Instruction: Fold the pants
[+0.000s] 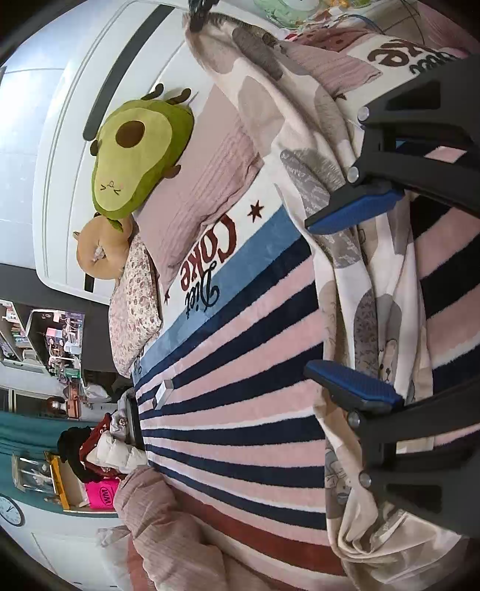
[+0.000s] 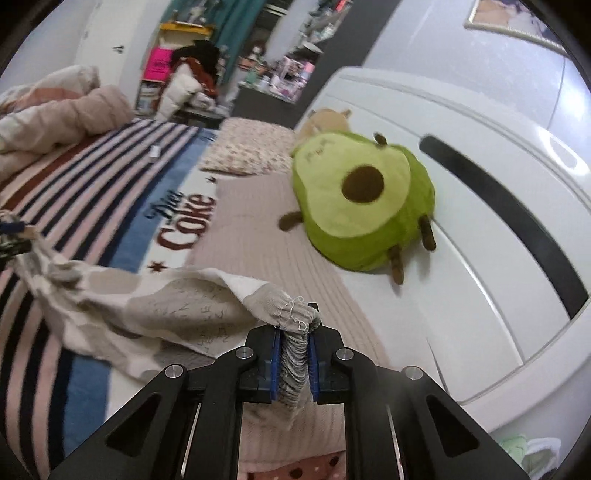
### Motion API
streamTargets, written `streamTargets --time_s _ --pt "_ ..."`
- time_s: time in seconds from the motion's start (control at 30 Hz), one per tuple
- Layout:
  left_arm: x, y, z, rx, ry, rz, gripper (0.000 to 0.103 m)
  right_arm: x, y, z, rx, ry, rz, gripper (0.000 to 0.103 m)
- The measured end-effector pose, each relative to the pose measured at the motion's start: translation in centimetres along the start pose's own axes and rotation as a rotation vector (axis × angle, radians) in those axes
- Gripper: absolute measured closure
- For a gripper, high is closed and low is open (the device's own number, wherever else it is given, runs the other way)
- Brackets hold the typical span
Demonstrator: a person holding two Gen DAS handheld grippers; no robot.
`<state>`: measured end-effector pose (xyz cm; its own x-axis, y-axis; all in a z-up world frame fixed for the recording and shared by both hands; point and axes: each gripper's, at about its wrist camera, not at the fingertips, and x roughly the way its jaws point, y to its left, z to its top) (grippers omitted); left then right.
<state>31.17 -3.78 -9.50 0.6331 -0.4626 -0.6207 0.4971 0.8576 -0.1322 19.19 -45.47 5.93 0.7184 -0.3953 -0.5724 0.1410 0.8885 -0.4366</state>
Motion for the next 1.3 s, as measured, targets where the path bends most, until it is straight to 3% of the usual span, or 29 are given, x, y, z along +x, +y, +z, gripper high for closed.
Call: streamTargets --time_s 0.27,0.37,0.47,0.53,0.6,0.73,0.83,0.9,0.97,1.0,1.03,1.07,1.3 --pt "2.9 2.1 -0.8 -0.016 0.061 0.117 0.036 12.3 -2.5 -2.0 0.076 0.135 0.016 0.094" --pt "3.8 2.8 -1.2 -0.029 0.081 0.134 0.036 15.3 -3.0 -3.3 0.114 0.178 0.032 0.082" --pt "4.0 2.9 -1.3 -0.031 0.087 0.129 0.036 15.1 -3.7 -4.0 0.163 0.169 0.036 0.069" --pt "3.6 2.7 -1.2 -0.03 0.075 0.124 0.036 13.5 -4.1 -4.1 0.192 0.143 0.044 0.045" --pt "3.1 2.7 -1.0 -0.033 0.062 0.113 0.036 11.6 -4.3 -4.4 0.228 0.123 0.082 0.033" --pt "2.3 2.7 -0.7 -0.049 0.042 0.094 0.036 9.3 -4.0 -5.9 0.296 0.17 0.158 0.023" --pt "2.2 2.5 -0.6 -0.055 0.04 0.08 0.035 9.8 -3.1 -7.8 0.351 0.233 0.24 0.023" --pt "2.1 2.4 -0.5 -0.054 0.039 0.074 0.035 10.5 -2.0 -8.6 0.368 0.228 0.28 0.023" --pt "2.1 2.4 -0.5 -0.051 0.035 0.076 0.035 11.2 -0.8 -8.8 0.348 0.192 0.255 0.028" --pt "2.1 2.4 -0.4 -0.052 0.034 0.078 0.035 11.3 -0.3 -8.7 0.33 0.17 0.239 0.045" --pt "2.1 2.4 -0.4 -0.055 0.033 0.08 0.035 11.4 0.1 -8.5 0.305 0.145 0.222 0.075" --pt "2.1 2.5 -0.4 -0.057 0.033 0.08 0.035 11.4 0.5 -8.1 0.279 0.116 0.22 0.081" --pt "1.1 2.6 -0.1 -0.05 0.007 0.074 0.035 8.3 -0.2 -6.5 0.231 0.054 0.16 0.084"
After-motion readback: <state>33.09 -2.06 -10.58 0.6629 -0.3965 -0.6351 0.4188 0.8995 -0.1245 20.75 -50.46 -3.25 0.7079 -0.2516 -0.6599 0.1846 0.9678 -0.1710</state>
